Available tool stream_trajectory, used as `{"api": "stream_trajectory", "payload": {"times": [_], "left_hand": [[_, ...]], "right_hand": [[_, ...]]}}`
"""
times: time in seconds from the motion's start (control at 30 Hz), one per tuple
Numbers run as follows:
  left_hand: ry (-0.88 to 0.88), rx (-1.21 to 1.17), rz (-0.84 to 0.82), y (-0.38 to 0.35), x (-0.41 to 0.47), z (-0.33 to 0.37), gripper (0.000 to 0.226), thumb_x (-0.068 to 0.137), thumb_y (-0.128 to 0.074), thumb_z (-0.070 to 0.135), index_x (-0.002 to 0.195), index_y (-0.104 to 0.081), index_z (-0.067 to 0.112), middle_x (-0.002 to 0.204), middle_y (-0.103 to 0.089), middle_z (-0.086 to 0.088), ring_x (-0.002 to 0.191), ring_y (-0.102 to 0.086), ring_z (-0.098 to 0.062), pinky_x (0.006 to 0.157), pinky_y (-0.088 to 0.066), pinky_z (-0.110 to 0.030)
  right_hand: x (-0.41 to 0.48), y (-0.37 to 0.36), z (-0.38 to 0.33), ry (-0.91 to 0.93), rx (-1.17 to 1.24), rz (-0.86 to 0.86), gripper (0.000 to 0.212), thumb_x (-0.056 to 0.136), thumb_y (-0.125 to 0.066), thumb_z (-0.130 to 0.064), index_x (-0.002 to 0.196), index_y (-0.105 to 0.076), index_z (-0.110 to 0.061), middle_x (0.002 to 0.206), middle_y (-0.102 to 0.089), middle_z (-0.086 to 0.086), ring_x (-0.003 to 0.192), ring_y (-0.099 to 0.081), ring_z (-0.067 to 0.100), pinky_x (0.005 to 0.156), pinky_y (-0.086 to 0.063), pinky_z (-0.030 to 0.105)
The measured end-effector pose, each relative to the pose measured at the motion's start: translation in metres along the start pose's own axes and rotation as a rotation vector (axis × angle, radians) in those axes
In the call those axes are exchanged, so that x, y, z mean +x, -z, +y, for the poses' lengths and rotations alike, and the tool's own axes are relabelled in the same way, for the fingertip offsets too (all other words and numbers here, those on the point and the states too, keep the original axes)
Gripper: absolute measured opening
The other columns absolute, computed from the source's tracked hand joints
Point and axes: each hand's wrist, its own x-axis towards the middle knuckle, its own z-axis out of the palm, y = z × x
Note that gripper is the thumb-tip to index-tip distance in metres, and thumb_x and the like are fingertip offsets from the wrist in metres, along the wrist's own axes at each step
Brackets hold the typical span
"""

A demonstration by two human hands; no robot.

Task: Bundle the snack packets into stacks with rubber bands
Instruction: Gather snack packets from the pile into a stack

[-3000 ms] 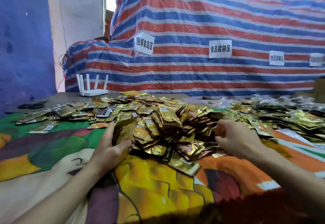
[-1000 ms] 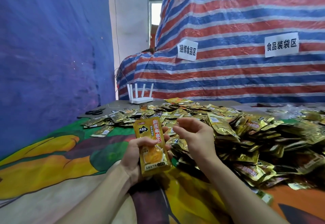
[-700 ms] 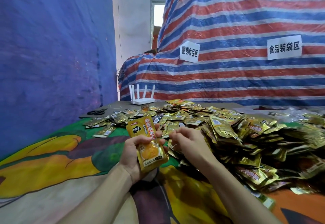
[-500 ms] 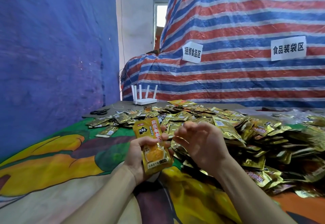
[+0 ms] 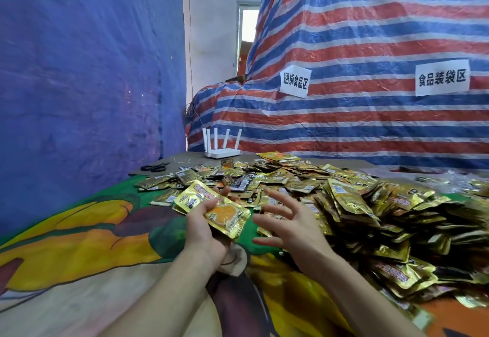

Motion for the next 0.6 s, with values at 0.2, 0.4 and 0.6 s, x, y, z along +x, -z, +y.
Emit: {"api": "stream_trajectory", "payload": {"times": [0.2,0.4,0.6], "left_hand": [[0.019,0.101,-0.028,-0.007,-0.003,-0.003,0.035,0.093,-0.049,0.024,0.111,-0.077,0.013,0.116,-0.068,-0.029,0.105,-0.067,-0.047,0.091,-0.055,-0.055],[0.090,0.345,-0.088,-0.014,-0.009,-0.012,0.038,0.075,-0.070,0.035,0.087,-0.080,0.001,0.102,-0.074,-0.022,0.085,-0.074,-0.034,0.069,-0.062,-0.039],[0.046,0.423,-0.114,-0.012,-0.009,-0.019,0.031,0.071,-0.075,0.036,0.095,-0.081,0.016,0.111,-0.074,-0.017,0.103,-0.072,-0.034,0.093,-0.057,-0.045]], "right_hand": [[-0.007,-0.017,0.006,0.068,-0.068,-0.081,0.062,0.071,-0.086,0.002,0.123,-0.063,-0.022,0.112,-0.064,0.009,0.091,-0.075,0.021,0.073,-0.064,0.040],[-0.007,-0.017,0.015,0.202,-0.219,-0.031,0.065,0.069,-0.091,-0.010,0.121,-0.059,-0.033,0.108,-0.071,-0.004,0.095,-0.072,0.010,0.083,-0.061,0.031],[-0.004,-0.015,0.017,0.264,-0.150,0.032,0.062,0.066,-0.092,-0.010,0.117,-0.061,-0.025,0.102,-0.072,-0.007,0.088,-0.073,0.006,0.067,-0.056,0.019]]}}
